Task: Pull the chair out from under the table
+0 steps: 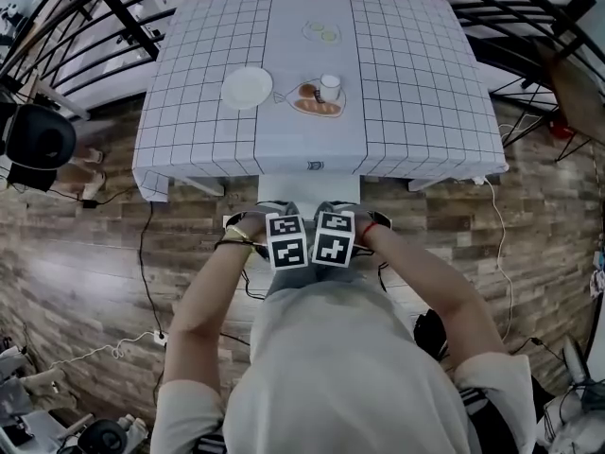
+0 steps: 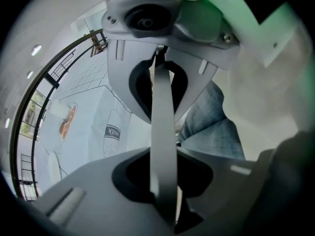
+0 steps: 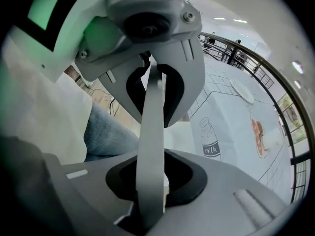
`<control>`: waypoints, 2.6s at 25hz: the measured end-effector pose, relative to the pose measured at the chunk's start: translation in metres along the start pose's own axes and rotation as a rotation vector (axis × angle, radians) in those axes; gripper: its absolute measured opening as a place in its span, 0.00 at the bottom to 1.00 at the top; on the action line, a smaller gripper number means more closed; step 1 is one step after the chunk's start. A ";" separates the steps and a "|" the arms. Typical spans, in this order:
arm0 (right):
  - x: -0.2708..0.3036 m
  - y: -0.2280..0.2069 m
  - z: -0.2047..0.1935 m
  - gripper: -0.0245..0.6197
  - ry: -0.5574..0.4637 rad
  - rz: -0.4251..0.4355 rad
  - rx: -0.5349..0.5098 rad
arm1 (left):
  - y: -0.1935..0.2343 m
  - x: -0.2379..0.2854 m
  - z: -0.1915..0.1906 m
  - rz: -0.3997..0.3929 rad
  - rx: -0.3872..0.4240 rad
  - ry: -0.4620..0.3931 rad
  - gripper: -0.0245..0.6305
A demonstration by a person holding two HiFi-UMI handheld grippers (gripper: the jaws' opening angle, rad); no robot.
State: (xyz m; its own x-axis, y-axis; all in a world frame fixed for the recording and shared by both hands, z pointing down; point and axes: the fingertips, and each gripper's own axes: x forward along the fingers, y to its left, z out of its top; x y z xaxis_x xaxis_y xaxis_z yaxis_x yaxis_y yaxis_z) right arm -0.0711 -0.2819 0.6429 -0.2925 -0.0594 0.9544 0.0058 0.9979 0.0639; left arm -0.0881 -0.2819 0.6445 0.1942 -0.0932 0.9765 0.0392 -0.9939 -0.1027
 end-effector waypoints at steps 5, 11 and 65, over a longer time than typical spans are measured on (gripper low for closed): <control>0.000 0.000 0.001 0.15 -0.004 0.000 0.001 | -0.001 0.000 -0.001 -0.007 -0.003 -0.002 0.16; 0.001 0.001 0.000 0.15 0.000 0.004 0.001 | -0.001 0.000 0.000 -0.002 0.002 -0.005 0.16; -0.008 0.130 0.007 0.15 0.004 0.088 0.064 | -0.129 -0.015 0.004 -0.037 0.007 -0.030 0.16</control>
State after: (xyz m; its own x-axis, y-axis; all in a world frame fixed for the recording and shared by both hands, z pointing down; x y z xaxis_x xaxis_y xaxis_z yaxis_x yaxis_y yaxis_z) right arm -0.0750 -0.1512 0.6419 -0.2901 0.0289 0.9565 -0.0296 0.9988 -0.0392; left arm -0.0917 -0.1519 0.6428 0.2219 -0.0547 0.9735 0.0535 -0.9962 -0.0682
